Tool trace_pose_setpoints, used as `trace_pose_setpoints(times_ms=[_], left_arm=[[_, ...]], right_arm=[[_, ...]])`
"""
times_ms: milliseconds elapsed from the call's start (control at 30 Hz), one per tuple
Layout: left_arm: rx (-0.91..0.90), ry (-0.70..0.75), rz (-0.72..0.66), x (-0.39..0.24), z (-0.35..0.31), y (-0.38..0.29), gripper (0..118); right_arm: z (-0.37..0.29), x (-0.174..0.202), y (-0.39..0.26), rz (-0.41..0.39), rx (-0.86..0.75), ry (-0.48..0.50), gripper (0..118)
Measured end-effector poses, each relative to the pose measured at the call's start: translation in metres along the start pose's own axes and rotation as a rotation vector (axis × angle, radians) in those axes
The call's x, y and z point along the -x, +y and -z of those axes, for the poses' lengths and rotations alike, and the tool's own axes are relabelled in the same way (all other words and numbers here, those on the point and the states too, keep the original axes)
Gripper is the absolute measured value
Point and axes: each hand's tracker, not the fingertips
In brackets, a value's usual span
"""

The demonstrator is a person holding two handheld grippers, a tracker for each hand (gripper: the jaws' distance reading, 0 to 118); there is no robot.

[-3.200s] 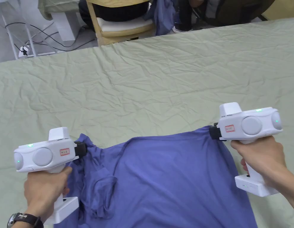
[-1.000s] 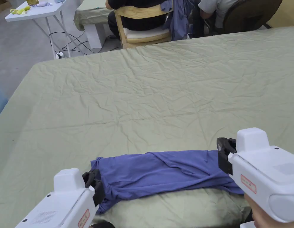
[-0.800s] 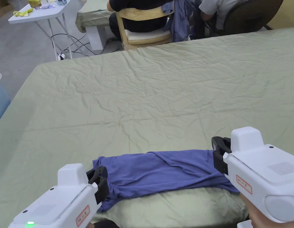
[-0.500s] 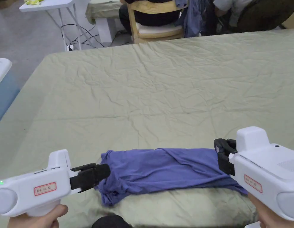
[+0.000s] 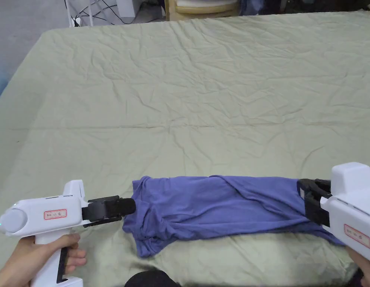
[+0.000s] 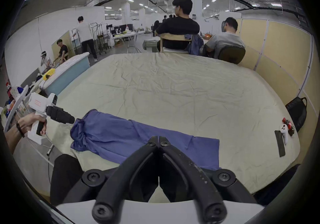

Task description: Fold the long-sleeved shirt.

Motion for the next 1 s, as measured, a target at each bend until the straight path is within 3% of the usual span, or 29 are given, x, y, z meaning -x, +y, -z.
trace_pose_setpoints(times_ms=[133,267,433,533,667,767,867,1000], left_arm=[[0.047,-0.027,-0.095,0.038,0.02,0.004,73],[0.037,-0.226,-0.175,0.037,0.038,0.004,73],[0.143,-0.315,-0.094,0.003,0.088,0.003,73],[0.122,-0.304,-0.093,-0.008,0.104,0.003,69],[0.116,-0.195,-0.081,-0.015,0.102,0.001,24],[0.091,-0.149,-0.037,-0.018,0.093,0.001,21],[0.09,-0.022,0.109,-0.043,0.085,-0.001,19],[0.064,0.049,0.087,-0.045,0.056,0.006,19]], right_arm=[[0.008,-0.006,0.0,0.018,0.026,-0.019,1],[0.016,-0.007,0.0,0.018,0.046,-0.038,1],[0.02,-0.008,-0.001,0.022,0.058,-0.046,1],[0.02,-0.007,-0.002,0.022,0.063,-0.044,1],[0.02,-0.006,-0.003,0.019,0.064,-0.033,1],[0.021,-0.008,-0.005,0.028,0.061,-0.026,1],[0.018,-0.009,-0.004,0.054,0.045,-0.013,1],[0.014,-0.011,-0.002,0.058,0.025,-0.005,1]])
